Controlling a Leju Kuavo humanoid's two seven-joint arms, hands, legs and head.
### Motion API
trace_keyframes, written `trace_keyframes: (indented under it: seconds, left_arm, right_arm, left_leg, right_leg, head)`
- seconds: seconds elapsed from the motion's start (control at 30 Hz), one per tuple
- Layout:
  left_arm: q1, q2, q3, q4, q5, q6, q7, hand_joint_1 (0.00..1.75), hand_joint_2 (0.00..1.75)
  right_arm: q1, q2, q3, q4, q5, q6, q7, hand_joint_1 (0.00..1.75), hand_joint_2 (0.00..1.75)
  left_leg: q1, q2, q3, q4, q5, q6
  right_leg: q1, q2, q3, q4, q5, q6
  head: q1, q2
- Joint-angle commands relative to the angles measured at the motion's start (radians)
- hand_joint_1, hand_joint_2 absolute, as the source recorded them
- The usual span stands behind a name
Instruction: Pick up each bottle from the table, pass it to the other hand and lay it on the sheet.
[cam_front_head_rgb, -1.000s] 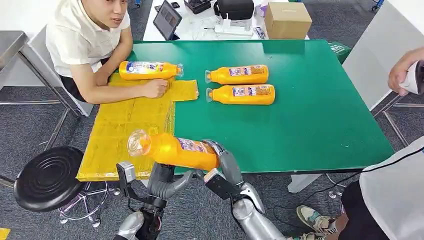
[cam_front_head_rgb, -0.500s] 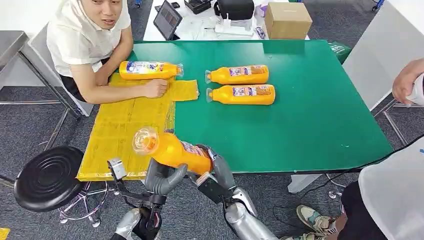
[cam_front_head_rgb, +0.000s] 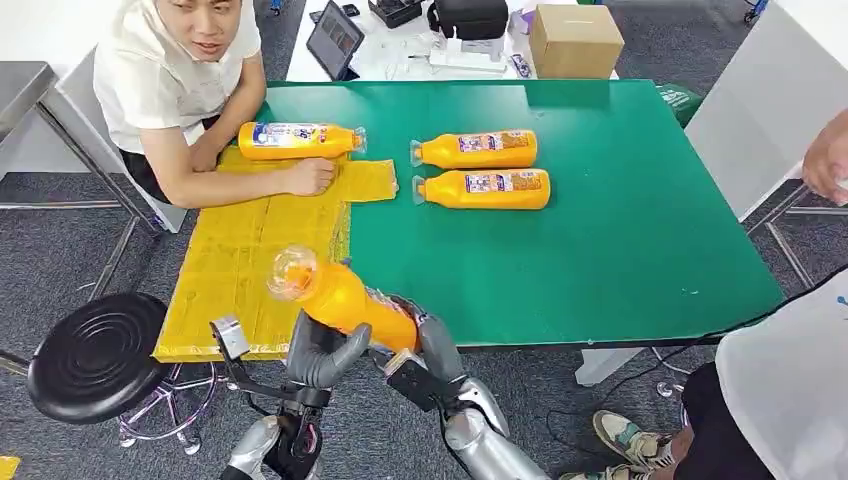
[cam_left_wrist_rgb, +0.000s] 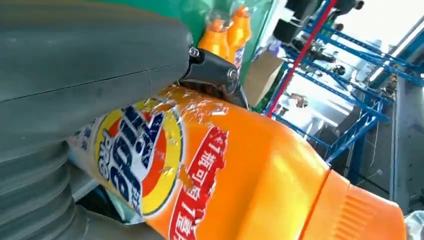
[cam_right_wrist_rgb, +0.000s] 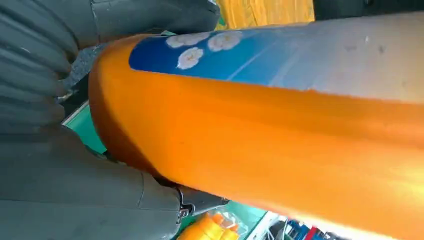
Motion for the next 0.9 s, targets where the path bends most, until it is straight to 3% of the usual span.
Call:
trace_keyframes:
  seconds: [0.03, 0.1, 0.2, 0.23, 0.27, 0.3, 0.33, 0.37, 0.53, 0.6, 0.67, 0.9]
  left_arm:
    - [-0.054, 0.026, -0.043, 0.043, -0.051, 0.037, -0.017, 1.75, 1.75]
    - [-0.054, 0.026, -0.043, 0.043, -0.051, 0.037, -0.017, 1.75, 1.75]
    - [-0.055, 0.024, -0.037, 0.045, -0.048, 0.038, -0.012, 1.75, 1.75]
    - [-0.055, 0.024, -0.035, 0.045, -0.037, 0.031, 0.0, 1.75, 1.75]
    - [-0.053, 0.024, -0.031, 0.043, -0.022, 0.022, 0.009, 1.75, 1.75]
    - [-0.053, 0.025, -0.028, 0.041, -0.016, 0.019, 0.013, 1.75, 1.75]
    - [-0.05, 0.024, -0.025, 0.04, -0.007, 0.015, 0.02, 1.75, 1.75]
    - [-0.05, 0.027, -0.023, 0.037, 0.009, 0.005, 0.039, 1.75, 1.75]
    - [-0.035, 0.036, 0.003, 0.006, -0.005, 0.05, 0.078, 1.75, 1.75]
    - [-0.039, 0.082, 0.02, 0.0, -0.103, 0.156, 0.138, 1.75, 1.75]
    - [-0.049, 0.104, 0.048, 0.016, -0.148, 0.184, 0.143, 1.75, 1.75]
    - [-0.063, 0.106, 0.083, 0.019, -0.218, 0.194, 0.138, 1.75, 1.75]
  right_arm:
    - [-0.019, -0.015, 0.079, -0.015, 0.003, 0.007, 0.008, 1.62, 1.75]
    - [-0.019, -0.015, 0.079, -0.015, 0.003, 0.007, 0.008, 1.62, 1.75]
    - [-0.019, -0.015, 0.082, -0.014, 0.003, 0.0, 0.011, 1.38, 1.75]
    - [-0.019, -0.014, 0.081, -0.014, 0.0, -0.004, 0.012, 1.05, 1.75]
    - [-0.017, -0.012, 0.078, -0.015, -0.002, -0.008, 0.01, 0.44, 1.75]
    - [-0.017, -0.011, 0.079, -0.015, -0.001, -0.011, 0.009, 0.0, 1.75]
    - [-0.015, -0.009, 0.077, -0.016, 0.001, -0.02, 0.011, 0.0, 1.75]
    - [-0.014, -0.007, 0.085, -0.021, 0.007, -0.03, 0.004, 0.0, 0.0]
    - [-0.003, -0.015, 0.127, -0.033, 0.103, -0.163, 0.014, 0.0, 0.0]
    - [0.009, -0.034, 0.166, -0.031, 0.202, -0.283, 0.052, 0.0, 0.0]
    - [0.021, -0.046, 0.164, -0.039, 0.24, -0.323, 0.073, 0.0, 0.0]
    - [0.025, -0.048, 0.144, -0.034, 0.235, -0.314, 0.073, 0.0, 0.0]
  left_leg:
    - [0.001, 0.0, 0.003, 0.0, -0.001, -0.002]
    - [0.0, 0.0, 0.003, 0.0, -0.001, -0.001]
    - [0.001, 0.0, 0.003, 0.0, -0.001, -0.002]
    - [0.001, 0.001, 0.004, 0.0, -0.001, -0.002]
    - [0.001, 0.0, 0.002, 0.0, -0.001, -0.001]
    - [0.001, 0.0, 0.003, 0.0, -0.001, -0.002]
    - [0.001, 0.0, 0.004, 0.0, -0.001, -0.002]
    - [0.001, 0.0, 0.003, -0.001, -0.001, -0.001]
    - [0.001, 0.001, 0.003, 0.0, -0.001, -0.002]
    - [0.001, 0.002, 0.003, -0.001, -0.001, -0.002]
    - [0.001, 0.003, 0.006, -0.002, -0.002, -0.002]
    - [0.001, 0.0, 0.002, -0.001, 0.0, -0.002]
  right_leg:
    - [0.001, -0.001, 0.003, 0.0, -0.001, -0.002]
    - [0.001, -0.001, 0.003, 0.0, -0.001, -0.002]
    - [0.001, -0.001, 0.003, 0.0, -0.001, -0.002]
    - [0.001, -0.001, 0.004, -0.001, -0.001, -0.003]
    - [0.001, -0.001, 0.002, 0.0, -0.001, -0.002]
    - [0.001, -0.001, 0.003, 0.0, -0.001, -0.002]
    - [0.001, -0.001, 0.004, 0.0, -0.001, -0.003]
    - [0.001, -0.001, 0.003, -0.001, -0.001, -0.002]
    - [0.001, 0.001, 0.003, 0.0, -0.001, -0.002]
    - [0.001, 0.001, 0.003, 0.0, -0.001, -0.002]
    - [0.002, 0.002, 0.005, -0.002, -0.001, -0.003]
    - [0.001, -0.001, 0.001, -0.001, -0.001, -0.002]
  head:
    - [0.0, 0.0]
    - [0.0, 0.0]
    - [0.0, 0.0]
    - [0.0, 0.0]
    - [0.0, 0.0]
    - [0.0, 0.0]
    - [0.0, 0.0]
    - [0.0, 0.0]
    - [0.0, 0.0]
    - [0.0, 0.0]
    - [0.0, 0.0]
    - [0.0, 0.0]
